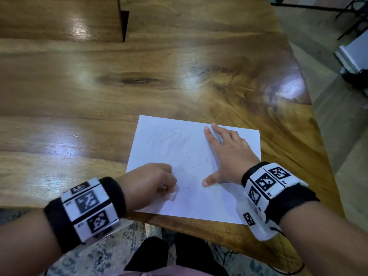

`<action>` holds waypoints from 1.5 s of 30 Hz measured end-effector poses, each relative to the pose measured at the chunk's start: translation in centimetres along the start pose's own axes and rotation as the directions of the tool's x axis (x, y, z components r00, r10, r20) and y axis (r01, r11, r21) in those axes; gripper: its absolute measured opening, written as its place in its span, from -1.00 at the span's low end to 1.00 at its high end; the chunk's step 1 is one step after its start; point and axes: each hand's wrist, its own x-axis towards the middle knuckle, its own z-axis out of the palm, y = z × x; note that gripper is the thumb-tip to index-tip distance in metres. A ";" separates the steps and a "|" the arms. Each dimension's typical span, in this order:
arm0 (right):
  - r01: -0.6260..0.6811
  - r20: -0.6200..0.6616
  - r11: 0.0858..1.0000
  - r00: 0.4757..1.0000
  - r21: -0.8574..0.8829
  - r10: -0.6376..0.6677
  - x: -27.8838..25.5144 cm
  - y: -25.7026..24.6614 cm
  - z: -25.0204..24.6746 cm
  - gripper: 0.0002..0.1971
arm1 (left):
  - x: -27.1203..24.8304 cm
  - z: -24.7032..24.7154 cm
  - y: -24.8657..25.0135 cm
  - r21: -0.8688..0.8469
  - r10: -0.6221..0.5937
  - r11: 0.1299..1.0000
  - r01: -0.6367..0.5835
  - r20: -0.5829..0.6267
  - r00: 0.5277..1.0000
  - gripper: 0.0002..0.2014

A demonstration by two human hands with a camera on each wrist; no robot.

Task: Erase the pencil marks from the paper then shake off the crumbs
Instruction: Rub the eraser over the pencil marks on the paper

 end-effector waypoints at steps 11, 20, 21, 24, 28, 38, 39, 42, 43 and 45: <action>0.004 -0.012 1.000 1.000 -0.007 -0.004 0.0 0.0 0.2 0.37 | 3.5 1.8 1.9 0.085 0.085 0.993 -0.085 -0.002 0.996 -0.93; 0.008 -0.011 1.000 1.000 -0.002 -0.008 0.2 0.1 0.3 0.37 | 2.6 0.7 -0.5 0.218 0.286 0.940 -0.263 -0.077 0.955 -0.88; 0.007 -0.010 1.000 1.000 0.001 -0.007 0.2 0.1 0.3 0.37 | 2.2 0.5 -0.4 0.259 0.290 0.928 -0.268 -0.047 0.956 -0.86; -0.002 -0.008 1.000 1.000 0.016 0.002 0.3 0.1 0.2 0.38 | 0.7 0.6 0.0 0.197 0.154 0.966 -0.166 0.074 0.985 -0.87; -0.004 -0.017 1.000 1.000 0.004 0.004 0.2 0.0 0.2 0.38 | 2.7 -0.8 0.5 0.157 0.079 0.985 -0.078 0.001 0.997 -0.90; -0.009 0.019 1.000 1.000 0.028 0.008 0.2 -0.2 -0.3 0.29 | 1.0 -0.7 -0.3 0.060 0.023 0.998 -0.025 0.035 0.999 -0.87; -0.016 0.019 0.999 1.000 0.040 0.015 0.4 -0.5 -0.4 0.24 | 0.8 -0.7 -0.4 0.059 0.017 0.998 -0.019 0.035 0.999 -0.84; -0.074 -0.026 0.995 0.997 0.066 0.076 1.1 -1.4 -0.6 0.12 | 1.0 -0.7 -0.6 0.062 -0.003 0.998 0.001 0.020 1.000 -0.81; -0.091 -0.041 0.995 0.995 0.049 0.093 1.3 -1.7 -0.6 0.11 | 1.0 -0.7 -0.5 0.054 -0.013 0.998 0.011 0.031 0.999 -0.86; -0.107 -0.052 0.994 0.993 0.012 0.108 1.5 -2.1 -0.4 0.12 | 1.5 -1.3 -0.6 0.079 -0.037 0.996 0.035 0.036 0.999 -0.97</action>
